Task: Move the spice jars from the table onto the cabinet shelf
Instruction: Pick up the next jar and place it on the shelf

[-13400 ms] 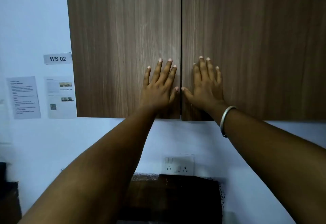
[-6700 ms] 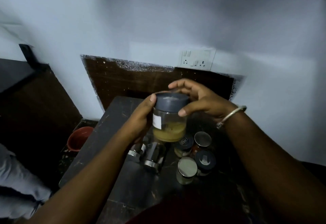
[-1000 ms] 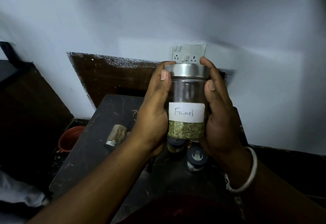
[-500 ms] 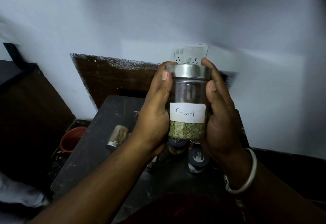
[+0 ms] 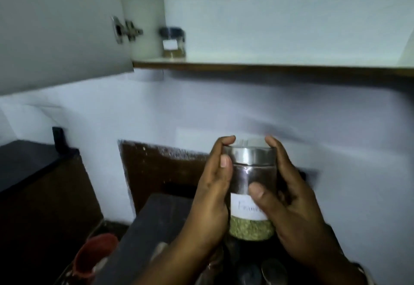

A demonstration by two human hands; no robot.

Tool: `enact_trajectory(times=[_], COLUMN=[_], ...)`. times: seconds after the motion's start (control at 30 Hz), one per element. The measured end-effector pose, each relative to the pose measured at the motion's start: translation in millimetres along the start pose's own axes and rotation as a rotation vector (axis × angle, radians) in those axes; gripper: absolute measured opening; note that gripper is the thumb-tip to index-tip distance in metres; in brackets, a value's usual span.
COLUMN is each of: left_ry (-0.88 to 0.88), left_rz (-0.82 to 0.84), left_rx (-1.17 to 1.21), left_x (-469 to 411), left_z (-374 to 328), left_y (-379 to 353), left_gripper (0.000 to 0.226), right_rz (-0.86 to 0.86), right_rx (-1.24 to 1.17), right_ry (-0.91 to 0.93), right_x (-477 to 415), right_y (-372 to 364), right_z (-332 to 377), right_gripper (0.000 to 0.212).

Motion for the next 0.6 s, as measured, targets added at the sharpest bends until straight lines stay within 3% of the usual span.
enact_trajectory(times=[0.1,0.27,0.4,0.47,0.6], left_ry=[-0.076,-0.212,-0.250,-0.296,-0.444], left_rz=[0.088,0.128,0.163,0.115,-0.213], left_rx=[-0.090,-0.244,-0.336,-0.440,-0.849], left_x=[-37.3,-111.8,-177.2,-219.5,-310.9], left_z=[-16.9,-40.5,-43.6,-40.4,-28.5], left_y=[4.7,22.2,51.2,72.0,129.1], left_gripper=[0.059,0.055,0.055,0.055,0.036], right_rz=[0.036,-0.023,-0.054,-0.097,-0.238], right_rx=[0.059,0.220,0.320,0.374,0.533], right_ry=[0.068,0.226,0.248,0.265,0.279], right_x=[-27.8,-94.3,-157.1,-196.5,-297.5], right_y=[-0.6,-4.4,-15.8,-24.2,-39.7], right_z=[30.4,77.6,102.0,117.5,142.7], right_gripper=[0.090,0.080,0.089,0.091,0.080])
Point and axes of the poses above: each hand's wrist, its own x-axis away from the middle knuckle, its own y-axis out of the back of the hand, z = x × y, the point moved 4 cm from there along -x, towards the middle knuckle, and after that the axes turned 13 degrees about -y, right-handed, at the moved point
